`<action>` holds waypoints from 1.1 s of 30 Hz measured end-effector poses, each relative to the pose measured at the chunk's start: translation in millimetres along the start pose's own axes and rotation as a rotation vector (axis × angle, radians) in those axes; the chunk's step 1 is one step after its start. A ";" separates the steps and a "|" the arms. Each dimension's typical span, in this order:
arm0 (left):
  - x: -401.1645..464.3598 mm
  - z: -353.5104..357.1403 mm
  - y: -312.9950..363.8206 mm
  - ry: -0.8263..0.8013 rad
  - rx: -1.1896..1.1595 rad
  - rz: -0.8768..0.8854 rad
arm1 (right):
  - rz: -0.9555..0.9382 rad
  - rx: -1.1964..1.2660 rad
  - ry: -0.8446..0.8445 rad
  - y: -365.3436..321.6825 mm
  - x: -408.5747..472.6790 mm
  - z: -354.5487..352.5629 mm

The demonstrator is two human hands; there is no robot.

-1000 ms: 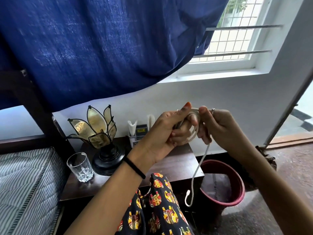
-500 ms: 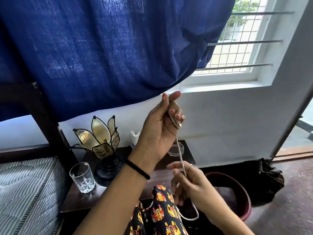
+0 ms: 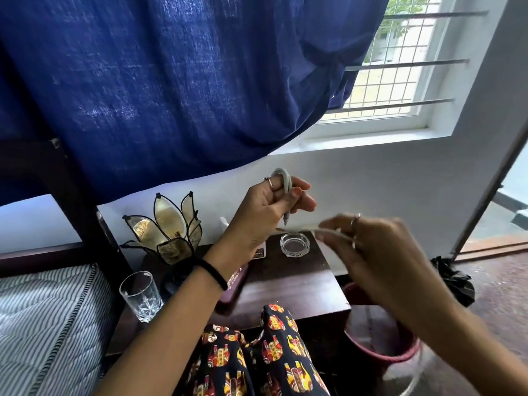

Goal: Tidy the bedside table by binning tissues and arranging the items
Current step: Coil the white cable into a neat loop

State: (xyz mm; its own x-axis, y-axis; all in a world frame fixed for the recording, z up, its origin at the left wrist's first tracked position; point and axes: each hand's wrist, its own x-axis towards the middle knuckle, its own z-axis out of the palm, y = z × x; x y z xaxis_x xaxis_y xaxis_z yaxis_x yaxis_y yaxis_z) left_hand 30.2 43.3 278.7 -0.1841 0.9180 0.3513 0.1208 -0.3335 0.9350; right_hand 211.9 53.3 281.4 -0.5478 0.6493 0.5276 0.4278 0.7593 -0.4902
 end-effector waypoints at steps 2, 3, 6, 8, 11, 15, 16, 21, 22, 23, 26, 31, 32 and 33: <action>-2.9 0.3 2.2 -0.035 0.025 0.000 | -0.036 0.009 0.046 -6.2 14.4 -9.7; -4.6 0.9 3.7 -0.046 0.019 -0.010 | -0.046 0.025 0.051 -8.6 21.0 -14.3; -10.2 3.3 6.6 -0.061 -0.031 -0.061 | -0.095 0.039 0.041 -13.7 41.1 -24.3; -10.9 5.5 7.4 -0.067 -0.069 -0.095 | -0.124 0.036 0.012 -15.3 53.8 -28.1; -10.9 8.4 9.0 -0.084 -0.043 -0.103 | -0.154 0.042 0.006 -15.9 70.9 -31.3; -11.7 10.1 14.7 -0.055 -0.110 -0.070 | -0.179 0.152 0.048 -12.3 86.1 -31.4; -11.5 9.3 16.6 -0.045 -0.146 -0.066 | -0.179 0.217 0.049 -11.0 87.7 -29.1; -12.0 7.6 24.9 -0.033 -0.366 -0.055 | -0.059 0.573 0.057 -0.5 82.7 -4.1; -11.3 7.7 25.9 -0.021 -0.412 -0.056 | -0.033 0.634 0.070 1.4 80.1 2.8; -10.0 7.5 26.7 -0.007 -0.458 -0.058 | -0.014 0.680 0.089 3.3 77.2 9.5; -5.5 4.7 26.2 0.014 -0.625 -0.053 | 0.042 0.737 0.113 8.3 65.6 29.7; -0.5 -0.7 20.4 0.104 -0.789 -0.047 | 0.162 0.697 0.019 17.8 42.3 61.8; 1.0 -1.9 19.1 0.131 -0.808 -0.037 | 0.174 0.641 -0.023 19.1 37.2 66.8; 2.2 -3.7 18.1 0.159 -0.809 -0.021 | 0.177 0.579 -0.073 20.0 31.6 70.9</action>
State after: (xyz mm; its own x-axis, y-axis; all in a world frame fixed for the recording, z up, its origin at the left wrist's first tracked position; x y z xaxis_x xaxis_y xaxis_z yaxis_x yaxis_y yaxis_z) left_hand 28.3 38.5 296.6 -0.3217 0.9048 0.2790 -0.6134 -0.4236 0.6665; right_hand 152.1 86.0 239.1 -0.5609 0.7432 0.3647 0.0677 0.4802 -0.8745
